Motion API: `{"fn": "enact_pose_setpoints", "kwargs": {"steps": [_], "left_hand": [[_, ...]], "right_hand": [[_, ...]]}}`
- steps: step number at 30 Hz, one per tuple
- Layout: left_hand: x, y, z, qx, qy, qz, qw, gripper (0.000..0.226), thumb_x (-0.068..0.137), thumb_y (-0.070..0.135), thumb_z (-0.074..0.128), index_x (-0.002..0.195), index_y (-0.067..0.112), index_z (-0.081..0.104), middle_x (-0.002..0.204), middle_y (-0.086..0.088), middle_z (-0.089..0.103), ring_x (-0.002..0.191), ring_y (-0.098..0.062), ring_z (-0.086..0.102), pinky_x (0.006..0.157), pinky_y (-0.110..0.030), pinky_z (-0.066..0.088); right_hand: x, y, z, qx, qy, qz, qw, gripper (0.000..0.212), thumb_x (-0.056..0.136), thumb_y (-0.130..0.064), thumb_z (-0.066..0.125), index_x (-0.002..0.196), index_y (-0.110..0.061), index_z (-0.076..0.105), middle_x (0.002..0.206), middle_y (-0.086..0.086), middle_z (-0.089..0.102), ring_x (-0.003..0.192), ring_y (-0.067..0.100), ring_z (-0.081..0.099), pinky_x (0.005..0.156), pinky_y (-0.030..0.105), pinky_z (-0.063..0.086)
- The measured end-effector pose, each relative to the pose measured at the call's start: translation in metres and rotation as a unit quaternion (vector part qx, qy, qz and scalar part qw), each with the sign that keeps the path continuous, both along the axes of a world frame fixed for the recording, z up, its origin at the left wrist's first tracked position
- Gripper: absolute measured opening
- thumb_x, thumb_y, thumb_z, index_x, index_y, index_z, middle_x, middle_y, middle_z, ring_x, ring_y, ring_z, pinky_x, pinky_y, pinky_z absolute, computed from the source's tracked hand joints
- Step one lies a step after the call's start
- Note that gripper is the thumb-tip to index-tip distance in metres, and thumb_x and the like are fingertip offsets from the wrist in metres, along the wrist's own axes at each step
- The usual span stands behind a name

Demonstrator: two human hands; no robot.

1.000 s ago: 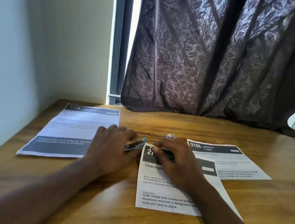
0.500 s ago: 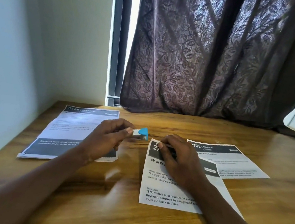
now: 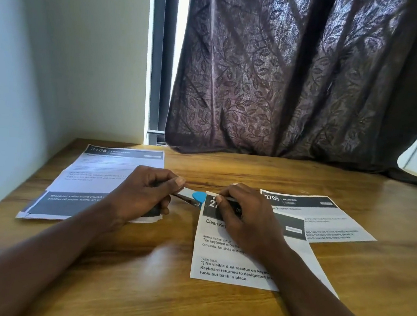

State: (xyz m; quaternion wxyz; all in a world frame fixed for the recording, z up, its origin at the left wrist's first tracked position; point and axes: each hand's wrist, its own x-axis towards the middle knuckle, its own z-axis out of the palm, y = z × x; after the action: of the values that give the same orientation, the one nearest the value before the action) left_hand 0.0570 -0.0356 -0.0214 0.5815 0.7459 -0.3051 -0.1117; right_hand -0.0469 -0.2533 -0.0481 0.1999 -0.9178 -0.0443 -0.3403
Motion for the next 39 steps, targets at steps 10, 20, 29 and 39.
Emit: {"fn": "enact_pose_setpoints", "kwargs": {"steps": [10,20,29,39], "left_hand": [[-0.012,-0.013,0.003,-0.045,0.106,0.001,0.993,0.037,0.080,0.039,0.074,0.095,0.005,0.079,0.073,-0.015,0.074,0.060,-0.019,0.066,0.068,-0.037,0.065],[-0.015,-0.018,0.002,-0.054,0.116,0.015,0.992,0.024,0.082,0.024,0.079,0.092,0.002,0.077,0.081,-0.016,0.078,0.060,-0.018,0.071,0.061,-0.031,0.065],[-0.013,-0.022,-0.002,-0.051,0.082,0.033,0.995,0.020,0.086,0.021,0.077,0.097,0.004,0.077,0.076,-0.017,0.076,0.065,-0.020,0.074,0.060,-0.028,0.063],[-0.012,-0.018,-0.006,0.058,-0.068,-0.041,0.995,0.021,0.087,0.043,0.075,0.100,0.027,0.080,0.083,0.014,0.078,0.065,-0.006,0.064,0.061,-0.021,0.054]], "right_hand": [[0.002,-0.001,0.000,0.022,0.000,0.009,1.000,0.019,0.097,-0.033,0.056,0.093,-0.020,0.070,0.085,-0.008,0.068,0.081,0.010,0.059,0.076,0.036,0.048],[0.003,-0.002,0.001,0.014,0.001,0.015,1.000,0.019,0.096,-0.028,0.055,0.098,-0.020,0.072,0.092,-0.009,0.069,0.086,0.010,0.060,0.080,0.037,0.050],[-0.002,0.001,0.004,0.029,0.028,0.055,0.998,0.025,0.097,-0.052,0.054,0.094,-0.028,0.060,0.077,-0.015,0.062,0.074,0.011,0.060,0.079,0.046,0.049],[-0.009,0.000,0.005,0.136,0.035,0.130,0.981,0.029,0.095,-0.034,0.067,0.118,-0.028,0.051,0.083,-0.003,0.065,0.076,0.016,0.067,0.069,0.042,0.055]]}}
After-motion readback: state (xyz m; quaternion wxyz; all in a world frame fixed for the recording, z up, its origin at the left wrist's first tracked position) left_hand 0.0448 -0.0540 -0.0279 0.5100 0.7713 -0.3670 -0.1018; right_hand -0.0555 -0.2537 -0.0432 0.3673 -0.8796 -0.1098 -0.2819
